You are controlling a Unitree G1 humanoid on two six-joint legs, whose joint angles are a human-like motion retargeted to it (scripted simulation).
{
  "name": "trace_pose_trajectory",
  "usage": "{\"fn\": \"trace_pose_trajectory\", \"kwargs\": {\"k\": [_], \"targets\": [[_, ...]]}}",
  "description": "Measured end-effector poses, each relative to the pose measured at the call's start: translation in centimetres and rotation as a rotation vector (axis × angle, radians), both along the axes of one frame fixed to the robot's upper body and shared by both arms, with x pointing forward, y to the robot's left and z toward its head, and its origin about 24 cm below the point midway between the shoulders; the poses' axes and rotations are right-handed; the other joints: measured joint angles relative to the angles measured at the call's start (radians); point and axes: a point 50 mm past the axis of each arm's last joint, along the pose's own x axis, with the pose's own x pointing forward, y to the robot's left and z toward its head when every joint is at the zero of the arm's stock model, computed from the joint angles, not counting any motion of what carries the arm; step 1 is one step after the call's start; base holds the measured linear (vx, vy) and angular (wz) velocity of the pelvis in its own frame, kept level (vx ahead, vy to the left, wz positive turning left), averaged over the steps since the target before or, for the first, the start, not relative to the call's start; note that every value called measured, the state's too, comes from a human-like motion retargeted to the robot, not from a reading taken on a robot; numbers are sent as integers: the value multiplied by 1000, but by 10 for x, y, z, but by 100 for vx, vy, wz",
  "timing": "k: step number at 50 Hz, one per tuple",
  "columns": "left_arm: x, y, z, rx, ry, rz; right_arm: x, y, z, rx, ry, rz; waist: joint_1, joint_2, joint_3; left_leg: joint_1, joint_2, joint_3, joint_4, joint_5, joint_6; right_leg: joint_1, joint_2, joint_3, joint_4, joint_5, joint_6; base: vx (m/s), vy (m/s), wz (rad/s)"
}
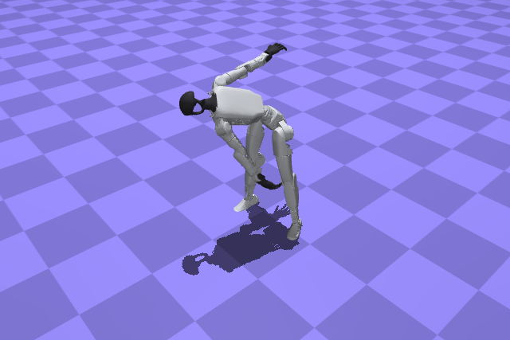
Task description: In place motions
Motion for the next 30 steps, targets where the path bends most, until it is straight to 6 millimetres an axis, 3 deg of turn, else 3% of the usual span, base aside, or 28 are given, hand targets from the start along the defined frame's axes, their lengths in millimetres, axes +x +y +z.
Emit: {"fn": "trace_pose_trajectory", "kwargs": {"k": [4, 8, 10, 13, 15, 20, 23, 25, 28, 30], "targets": [[-97, 12, -35, -49, 177, 151, 31, -16, 9, -45, -19, 105, 51, 56, 0, 30, 3, -7, 3, -1, -16, 54, -15, -28, 0, -9, 4, -5, 12, 44], [-219, -12, -64, -186, 334, 428, 52, -33, 21, -86, -26, 188, 137, 132, 0, 40, -9, -32, 8, 2, -13, 98, -42, -60, 3, -20, 10, -5, 13, 65], [-274, -28, -64, -249, 410, 577, 55, -42, 29, -107, -7, 209, 198, 180, 0, 39, -21, -53, 10, 4, -5, 119, -60, -80, 4, -25, 13, -7, 16, 84], [-334, -36, -49, -242, 508, 779, 49, -53, 39, -133, 54, 228, 321, 262, 0, 31, -51, -99, 15, 8, 13, 151, -100, -114, 9, -35, 19, -8, 35, 106], [-360, -33, -34, -181, 549, 874, 43, -59, 46, -147, 86, 236, 406, 318, 0, 23, -83, -147, 18, 12, 27, 177, -138, -144, 12, -41, 25, -9, 30, 139], [-399, -18, -4, 23, 612, 923, 45, -74, 59, -144, 88, 311, 608, 463, 0, -21, -170, -283, 29, 20, 57, 235, -238, -246, 13, -59, 42, -9, 28, 161], [-425, -31, 7, 70, 736, 954, 59, -83, 68, -115, 107, 438, 702, 524, 0, -49, -218, -347, 29, 34, 57, 264, -289, -313, 9, -65, 47, -5, 22, 151], [-436, -51, 5, 43, 837, 995, 73, -93, 80, -125, 122, 532, 764, 564, 0, -72, -243, -372, 26, 45, 54, 269, -313, -352, 7, -65, 47, -5, 22, 124], [-442, -72, 0, 78, 951, 1008, 97, -109, 105, -203, 131, 606, 861, 633, 0, -118, -273, -409, 24, 59, 50, 268, -340, -411, 5, -62, 48, -9, 15, 112], [-443, -76, 0, 212, 984, 1029, 114, -113, 115, -235, 117, 641, 930, 669, 0, -146, -292, -436, 24, 68, 51, 269, -356, -449, 4, -59, 50, -11, -17, 103]]}}
